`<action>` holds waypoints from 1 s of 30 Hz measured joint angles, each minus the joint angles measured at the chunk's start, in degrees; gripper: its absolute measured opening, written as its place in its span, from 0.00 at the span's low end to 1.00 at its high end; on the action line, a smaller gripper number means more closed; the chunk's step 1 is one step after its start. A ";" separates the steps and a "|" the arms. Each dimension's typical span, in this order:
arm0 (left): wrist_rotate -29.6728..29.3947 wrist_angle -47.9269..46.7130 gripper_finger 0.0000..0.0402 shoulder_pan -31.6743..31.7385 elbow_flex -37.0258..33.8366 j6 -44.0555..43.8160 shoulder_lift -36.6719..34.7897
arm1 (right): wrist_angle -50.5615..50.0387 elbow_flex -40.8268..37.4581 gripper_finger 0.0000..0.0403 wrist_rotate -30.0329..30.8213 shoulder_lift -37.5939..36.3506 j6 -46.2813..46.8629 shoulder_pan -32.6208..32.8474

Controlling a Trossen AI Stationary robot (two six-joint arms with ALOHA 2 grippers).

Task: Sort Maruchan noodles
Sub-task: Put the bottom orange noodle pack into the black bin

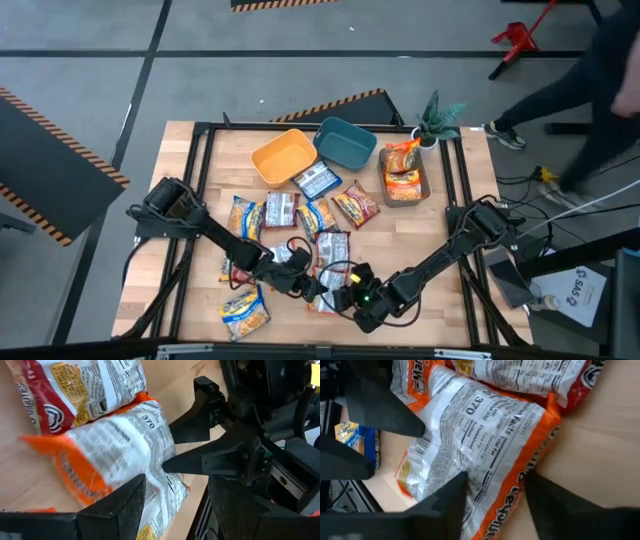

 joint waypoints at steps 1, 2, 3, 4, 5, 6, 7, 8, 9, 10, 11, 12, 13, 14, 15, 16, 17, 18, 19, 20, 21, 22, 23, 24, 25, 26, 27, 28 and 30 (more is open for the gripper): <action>0.00 0.04 0.52 0.12 0.00 -0.01 0.00 | 0.05 0.00 0.38 -0.01 0.00 -0.03 -0.04; 0.02 0.21 0.52 0.22 -0.02 0.04 0.02 | 0.06 0.00 0.34 0.04 -0.02 -0.10 -0.04; 0.11 0.44 0.52 0.35 -0.07 0.21 0.04 | 0.08 0.00 0.30 0.19 -0.04 -0.11 -0.02; 0.42 0.67 0.52 0.45 -0.07 0.57 0.07 | 0.11 0.02 0.26 0.37 -0.10 -0.13 0.05; 0.67 0.91 0.52 0.56 -0.10 0.95 0.08 | 0.14 0.06 0.22 0.37 -0.13 -0.15 0.07; 0.93 1.23 0.52 0.65 -0.11 1.16 0.10 | 0.24 0.07 0.19 0.35 -0.15 -0.17 0.07; 1.24 1.81 0.52 0.77 -0.15 1.18 0.16 | 0.34 0.07 0.16 0.28 -0.15 -0.21 0.07; 1.72 2.45 0.52 0.91 -0.19 1.18 0.19 | 0.48 0.07 0.13 0.16 -0.15 -0.22 0.07; 2.51 3.25 0.52 1.08 -0.22 1.28 0.27 | 0.46 0.07 0.10 -0.11 -0.15 -0.22 0.07; 3.57 4.10 0.52 1.31 -0.24 1.41 0.29 | 0.48 0.07 0.08 -0.43 -0.16 -0.22 0.07; 4.79 4.86 0.52 1.54 -0.24 1.47 0.31 | 0.51 0.07 0.05 -0.75 -0.17 -0.21 0.07; 5.99 5.73 0.52 1.75 -0.24 1.41 0.31 | 0.48 0.07 0.03 -1.03 -0.17 -0.22 0.07; 7.42 6.78 0.52 1.97 -0.24 1.37 0.31 | 0.52 0.09 0.02 -1.24 -0.17 -0.22 0.07; 8.57 8.00 0.52 2.15 -0.24 1.37 0.31 | 0.52 0.09 0.01 -1.42 -0.17 -0.24 0.07; 9.68 9.30 0.52 2.33 -0.24 1.35 0.31 | 0.52 0.09 0.01 -1.58 -0.17 -0.24 0.07; 10.52 10.67 0.52 2.50 -0.24 1.28 0.30 | 0.47 0.09 0.01 -1.69 -0.30 -0.24 0.09; 11.27 12.02 0.52 2.66 -0.24 1.13 0.30 | 0.24 0.09 0.01 -2.00 -0.53 -0.26 0.12; 12.01 13.19 0.52 2.88 -0.24 1.11 0.28 | 0.09 0.06 0.00 -2.25 -0.80 -0.36 0.12; 12.60 14.45 0.52 3.13 -0.24 0.90 0.28 | -0.25 0.00 0.00 -2.42 -1.17 -0.50 0.12; 13.33 15.46 0.52 3.45 -0.24 0.62 0.26 | -0.98 -0.07 0.00 -2.29 -1.78 -0.57 0.12; 14.05 16.35 0.52 3.78 -0.26 0.10 0.12 | -2.02 -0.11 0.00 -2.15 -2.47 -0.74 0.12; 14.73 16.88 0.52 4.13 -0.26 -0.27 -0.28 | -2.90 -0.11 0.00 -1.66 -3.24 -0.76 0.12; 15.29 17.52 0.52 4.52 -0.27 -0.33 -0.89 | -3.69 -0.11 0.00 -0.63 -3.98 -0.71 0.12; 15.54 17.93 0.52 4.93 -0.29 -0.15 -1.69 | -5.03 -0.07 0.00 0.25 -4.88 -0.37 0.16; 15.82 18.13 0.52 5.37 -0.31 0.24 -2.69 | -6.33 -0.06 0.00 0.81 -6.00 -0.23 0.18; 16.03 18.11 0.52 5.84 -0.33 1.03 -3.92 | -7.33 -0.01 0.00 1.28 -7.02 -0.11 0.18; 16.13 17.97 0.52 6.31 -0.34 1.69 -5.20 | -8.20 0.10 0.00 2.11 -8.01 -0.07 0.18; 16.15 17.80 0.52 6.83 -0.37 2.39 -6.53 | -9.02 0.22 0.00 2.74 -9.11 -0.09 0.10; 16.43 19.24 0.52 7.87 -0.46 3.81 -9.47 | -12.71 0.18 0.00 3.30 -11.33 -0.34 0.09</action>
